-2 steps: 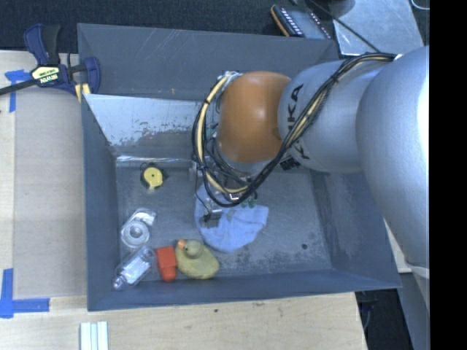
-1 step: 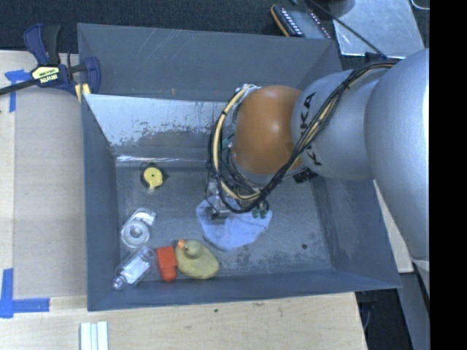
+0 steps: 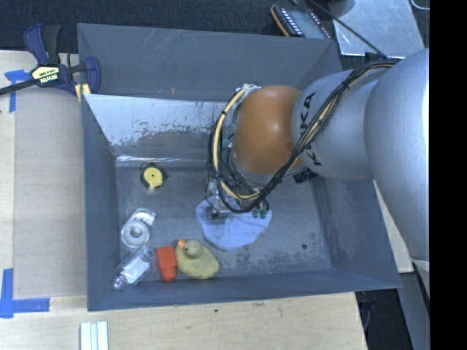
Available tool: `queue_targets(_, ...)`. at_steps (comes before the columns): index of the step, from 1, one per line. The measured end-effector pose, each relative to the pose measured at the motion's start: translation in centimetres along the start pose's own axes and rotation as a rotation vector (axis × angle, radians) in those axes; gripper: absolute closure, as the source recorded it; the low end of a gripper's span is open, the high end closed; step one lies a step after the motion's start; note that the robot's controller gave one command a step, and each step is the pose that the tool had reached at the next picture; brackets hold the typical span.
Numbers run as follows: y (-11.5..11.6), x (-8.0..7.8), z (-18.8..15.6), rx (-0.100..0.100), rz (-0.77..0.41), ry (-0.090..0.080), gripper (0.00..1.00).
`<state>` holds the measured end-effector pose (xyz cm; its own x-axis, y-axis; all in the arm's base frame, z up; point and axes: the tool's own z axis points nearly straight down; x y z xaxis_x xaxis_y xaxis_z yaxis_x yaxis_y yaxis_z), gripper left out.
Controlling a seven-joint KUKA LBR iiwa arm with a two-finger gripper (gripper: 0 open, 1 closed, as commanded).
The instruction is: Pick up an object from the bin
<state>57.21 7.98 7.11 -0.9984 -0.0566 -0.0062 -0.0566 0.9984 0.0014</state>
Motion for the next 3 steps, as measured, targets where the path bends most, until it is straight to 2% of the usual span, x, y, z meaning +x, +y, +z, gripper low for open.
queue_targets(1, -0.9, -0.9, -7.0, 0.0, -0.02, -0.006, 1.0)
queue_targets(2, -1.0, -1.0, -11.9, 0.0, -0.029, -0.004, 1.0)
queue_targets(3, -1.2, -2.1, -16.7, 0.0, -0.022, -0.01, 1.0)
